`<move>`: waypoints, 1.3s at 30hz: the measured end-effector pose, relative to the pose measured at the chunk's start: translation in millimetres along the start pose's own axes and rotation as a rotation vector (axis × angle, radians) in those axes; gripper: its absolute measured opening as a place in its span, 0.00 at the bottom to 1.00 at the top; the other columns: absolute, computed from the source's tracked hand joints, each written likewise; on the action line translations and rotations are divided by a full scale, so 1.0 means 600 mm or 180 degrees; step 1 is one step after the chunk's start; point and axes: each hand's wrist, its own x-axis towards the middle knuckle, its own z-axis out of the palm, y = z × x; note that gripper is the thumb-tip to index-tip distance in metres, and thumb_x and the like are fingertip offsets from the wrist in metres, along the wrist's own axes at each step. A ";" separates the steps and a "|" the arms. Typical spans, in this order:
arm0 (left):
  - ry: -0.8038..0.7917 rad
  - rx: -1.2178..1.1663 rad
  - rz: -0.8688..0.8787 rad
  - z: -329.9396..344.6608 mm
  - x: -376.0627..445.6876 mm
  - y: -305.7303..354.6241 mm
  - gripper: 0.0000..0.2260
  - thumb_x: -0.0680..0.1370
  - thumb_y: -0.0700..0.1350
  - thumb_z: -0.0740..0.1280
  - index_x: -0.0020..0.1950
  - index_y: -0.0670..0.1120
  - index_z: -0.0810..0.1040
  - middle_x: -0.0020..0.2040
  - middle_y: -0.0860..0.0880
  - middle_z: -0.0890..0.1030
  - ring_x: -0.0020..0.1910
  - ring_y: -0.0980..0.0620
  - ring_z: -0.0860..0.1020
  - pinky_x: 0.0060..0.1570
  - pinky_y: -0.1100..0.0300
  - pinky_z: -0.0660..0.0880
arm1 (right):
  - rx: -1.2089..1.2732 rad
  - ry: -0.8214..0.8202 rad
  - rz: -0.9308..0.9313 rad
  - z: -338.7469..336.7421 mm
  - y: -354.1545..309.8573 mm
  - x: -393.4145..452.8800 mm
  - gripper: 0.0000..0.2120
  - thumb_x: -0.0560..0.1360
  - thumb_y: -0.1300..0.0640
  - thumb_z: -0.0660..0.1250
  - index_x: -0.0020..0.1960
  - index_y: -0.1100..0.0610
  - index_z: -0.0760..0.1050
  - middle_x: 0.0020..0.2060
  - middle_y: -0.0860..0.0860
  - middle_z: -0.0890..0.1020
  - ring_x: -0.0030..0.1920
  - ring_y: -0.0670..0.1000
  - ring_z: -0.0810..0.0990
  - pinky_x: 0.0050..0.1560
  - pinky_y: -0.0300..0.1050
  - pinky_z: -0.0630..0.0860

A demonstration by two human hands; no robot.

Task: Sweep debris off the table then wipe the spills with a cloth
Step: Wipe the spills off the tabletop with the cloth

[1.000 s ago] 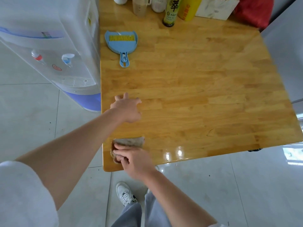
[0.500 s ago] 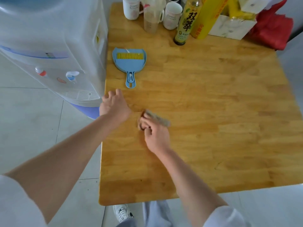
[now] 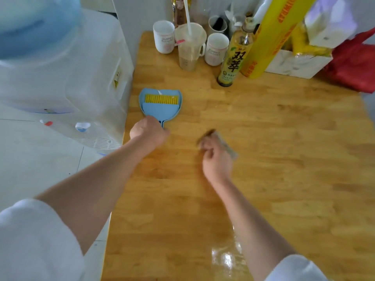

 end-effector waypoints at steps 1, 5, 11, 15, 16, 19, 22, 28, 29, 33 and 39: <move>-0.0055 -0.0040 -0.0023 -0.001 0.008 0.003 0.14 0.76 0.55 0.67 0.41 0.44 0.73 0.35 0.48 0.76 0.31 0.50 0.73 0.25 0.60 0.64 | 0.0022 -0.0479 -0.0525 0.022 -0.017 -0.019 0.19 0.78 0.65 0.59 0.63 0.52 0.78 0.64 0.46 0.80 0.54 0.44 0.81 0.53 0.43 0.79; 0.0025 -0.0187 0.0012 -0.019 0.029 0.000 0.16 0.77 0.54 0.66 0.51 0.40 0.75 0.39 0.46 0.77 0.35 0.46 0.76 0.26 0.59 0.65 | -0.0336 -0.1900 -0.1683 0.035 -0.015 -0.049 0.21 0.80 0.58 0.57 0.69 0.45 0.75 0.71 0.36 0.70 0.68 0.39 0.72 0.61 0.38 0.73; 0.0429 -0.0337 0.0411 -0.049 0.065 -0.029 0.13 0.78 0.53 0.63 0.49 0.43 0.73 0.35 0.47 0.75 0.31 0.50 0.73 0.26 0.60 0.63 | -0.0225 0.0306 0.0306 -0.112 0.099 0.114 0.19 0.75 0.68 0.59 0.52 0.48 0.81 0.53 0.51 0.85 0.52 0.56 0.84 0.55 0.44 0.77; 0.0639 -0.0253 0.0753 -0.074 0.088 -0.045 0.14 0.78 0.55 0.63 0.50 0.45 0.68 0.36 0.48 0.75 0.32 0.49 0.75 0.27 0.59 0.64 | -0.0285 0.0428 0.0760 -0.030 0.029 0.119 0.20 0.79 0.63 0.59 0.70 0.54 0.75 0.67 0.52 0.78 0.64 0.54 0.78 0.62 0.34 0.69; 0.0682 -0.0254 0.0817 -0.079 0.092 -0.042 0.14 0.78 0.56 0.63 0.51 0.46 0.68 0.36 0.48 0.75 0.33 0.48 0.75 0.27 0.59 0.64 | -0.0146 0.0267 0.0344 0.010 -0.013 0.097 0.20 0.79 0.64 0.61 0.68 0.54 0.76 0.67 0.51 0.78 0.63 0.50 0.78 0.59 0.23 0.65; 0.0664 -0.0302 0.0906 -0.090 0.099 -0.031 0.16 0.78 0.57 0.63 0.55 0.46 0.68 0.39 0.49 0.76 0.37 0.46 0.77 0.29 0.57 0.66 | -0.0039 -0.0888 -0.0818 0.125 -0.127 0.008 0.20 0.78 0.62 0.60 0.66 0.50 0.78 0.71 0.43 0.73 0.62 0.42 0.77 0.56 0.22 0.68; 0.0534 -0.0340 0.1000 -0.105 0.103 -0.032 0.18 0.78 0.57 0.64 0.59 0.45 0.69 0.43 0.48 0.78 0.41 0.45 0.78 0.34 0.55 0.70 | 0.0079 -0.1647 -0.1297 0.138 -0.138 -0.014 0.21 0.78 0.62 0.58 0.67 0.49 0.78 0.70 0.39 0.73 0.67 0.43 0.74 0.64 0.41 0.74; 0.0461 -0.0322 0.1113 -0.135 0.112 -0.051 0.21 0.79 0.57 0.64 0.62 0.44 0.67 0.46 0.46 0.79 0.43 0.43 0.80 0.41 0.49 0.78 | 0.0129 0.0196 0.0868 0.026 -0.060 0.133 0.20 0.76 0.68 0.58 0.59 0.50 0.80 0.54 0.53 0.85 0.53 0.57 0.83 0.58 0.46 0.76; 0.0423 -0.0316 0.1133 -0.135 0.111 -0.053 0.21 0.79 0.57 0.64 0.62 0.43 0.67 0.46 0.46 0.80 0.43 0.43 0.80 0.42 0.48 0.79 | -0.0002 0.0225 0.0754 0.044 -0.082 0.134 0.20 0.76 0.68 0.58 0.59 0.51 0.79 0.54 0.52 0.84 0.54 0.56 0.82 0.56 0.39 0.73; 0.0450 -0.0199 0.1182 -0.139 0.110 -0.060 0.20 0.78 0.57 0.63 0.61 0.43 0.68 0.47 0.45 0.80 0.44 0.42 0.80 0.45 0.45 0.79 | 0.0237 -0.0979 -0.0611 0.165 -0.196 0.045 0.20 0.77 0.65 0.58 0.59 0.47 0.81 0.59 0.41 0.83 0.56 0.43 0.81 0.59 0.41 0.76; 0.0379 -0.0208 0.1090 -0.125 0.101 -0.072 0.18 0.79 0.56 0.63 0.59 0.43 0.70 0.45 0.46 0.79 0.42 0.44 0.80 0.42 0.48 0.80 | 0.0357 -0.2370 -0.1194 0.130 -0.141 -0.075 0.17 0.76 0.59 0.60 0.57 0.49 0.84 0.61 0.41 0.82 0.57 0.35 0.79 0.58 0.36 0.74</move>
